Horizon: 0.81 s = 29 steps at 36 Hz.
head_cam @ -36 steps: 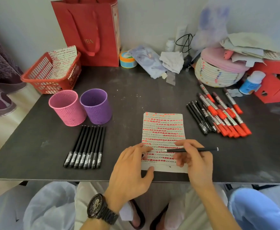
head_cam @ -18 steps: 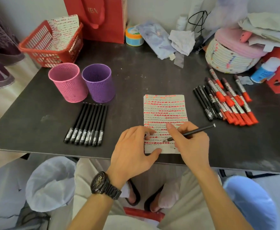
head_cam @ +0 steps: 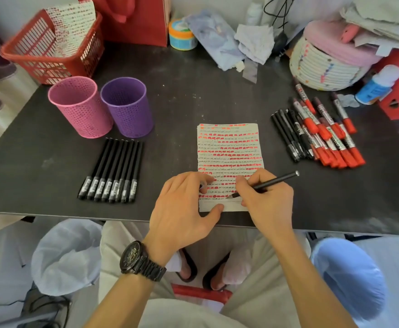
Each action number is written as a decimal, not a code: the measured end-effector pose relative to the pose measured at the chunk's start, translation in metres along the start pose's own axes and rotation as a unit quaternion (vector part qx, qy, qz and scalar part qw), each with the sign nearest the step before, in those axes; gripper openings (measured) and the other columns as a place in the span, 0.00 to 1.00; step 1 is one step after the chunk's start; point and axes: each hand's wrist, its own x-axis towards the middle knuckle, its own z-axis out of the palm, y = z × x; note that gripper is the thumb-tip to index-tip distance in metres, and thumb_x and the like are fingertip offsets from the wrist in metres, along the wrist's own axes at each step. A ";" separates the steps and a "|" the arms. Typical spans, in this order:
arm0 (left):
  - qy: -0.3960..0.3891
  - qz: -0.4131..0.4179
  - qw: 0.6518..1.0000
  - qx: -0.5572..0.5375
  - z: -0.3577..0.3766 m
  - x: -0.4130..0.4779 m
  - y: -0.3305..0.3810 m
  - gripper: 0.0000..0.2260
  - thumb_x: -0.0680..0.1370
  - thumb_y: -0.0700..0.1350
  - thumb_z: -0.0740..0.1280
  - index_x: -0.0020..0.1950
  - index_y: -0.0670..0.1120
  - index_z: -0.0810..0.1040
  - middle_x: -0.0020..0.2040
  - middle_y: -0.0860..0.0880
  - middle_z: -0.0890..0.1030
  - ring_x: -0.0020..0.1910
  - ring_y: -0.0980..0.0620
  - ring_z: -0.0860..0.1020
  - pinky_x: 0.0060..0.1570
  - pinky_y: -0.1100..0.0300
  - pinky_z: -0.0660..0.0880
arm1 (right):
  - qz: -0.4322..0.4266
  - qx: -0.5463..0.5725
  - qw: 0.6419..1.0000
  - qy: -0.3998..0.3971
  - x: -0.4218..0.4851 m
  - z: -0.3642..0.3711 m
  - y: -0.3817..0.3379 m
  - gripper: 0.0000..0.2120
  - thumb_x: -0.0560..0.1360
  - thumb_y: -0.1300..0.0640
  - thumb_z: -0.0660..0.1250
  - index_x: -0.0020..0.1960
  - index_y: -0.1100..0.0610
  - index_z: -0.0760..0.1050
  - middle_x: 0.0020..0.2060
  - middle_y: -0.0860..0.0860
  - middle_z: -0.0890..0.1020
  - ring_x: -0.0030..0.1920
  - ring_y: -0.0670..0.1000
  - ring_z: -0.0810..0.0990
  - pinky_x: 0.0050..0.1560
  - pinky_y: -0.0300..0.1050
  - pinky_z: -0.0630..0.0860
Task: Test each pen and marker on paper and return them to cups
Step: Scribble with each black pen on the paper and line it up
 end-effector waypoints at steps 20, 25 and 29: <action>-0.009 -0.007 1.000 0.008 -0.003 0.001 0.002 0.22 0.71 0.62 0.69 0.60 0.53 0.73 0.50 0.65 0.69 0.55 0.61 0.72 0.61 0.68 0.61 | -0.009 -0.038 0.999 0.002 0.000 0.002 0.000 0.15 0.74 0.57 0.73 0.32 0.55 0.73 0.24 0.48 0.79 0.26 0.46 0.79 0.31 0.38 0.75; -0.010 -0.007 1.000 0.009 -0.002 0.001 0.002 0.21 0.71 0.62 0.69 0.59 0.54 0.73 0.49 0.66 0.68 0.55 0.61 0.72 0.61 0.70 0.58 | -0.012 -0.039 0.999 0.009 0.000 0.001 0.001 0.16 0.74 0.58 0.73 0.31 0.57 0.72 0.25 0.49 0.78 0.27 0.51 0.79 0.30 0.35 0.73; -0.001 -0.008 1.000 0.008 -0.002 0.000 0.002 0.21 0.70 0.62 0.69 0.59 0.54 0.73 0.49 0.66 0.69 0.55 0.62 0.71 0.61 0.71 0.58 | -0.009 -0.032 0.999 0.008 -0.001 0.002 0.000 0.15 0.75 0.60 0.73 0.32 0.59 0.73 0.25 0.49 0.78 0.26 0.46 0.79 0.29 0.33 0.72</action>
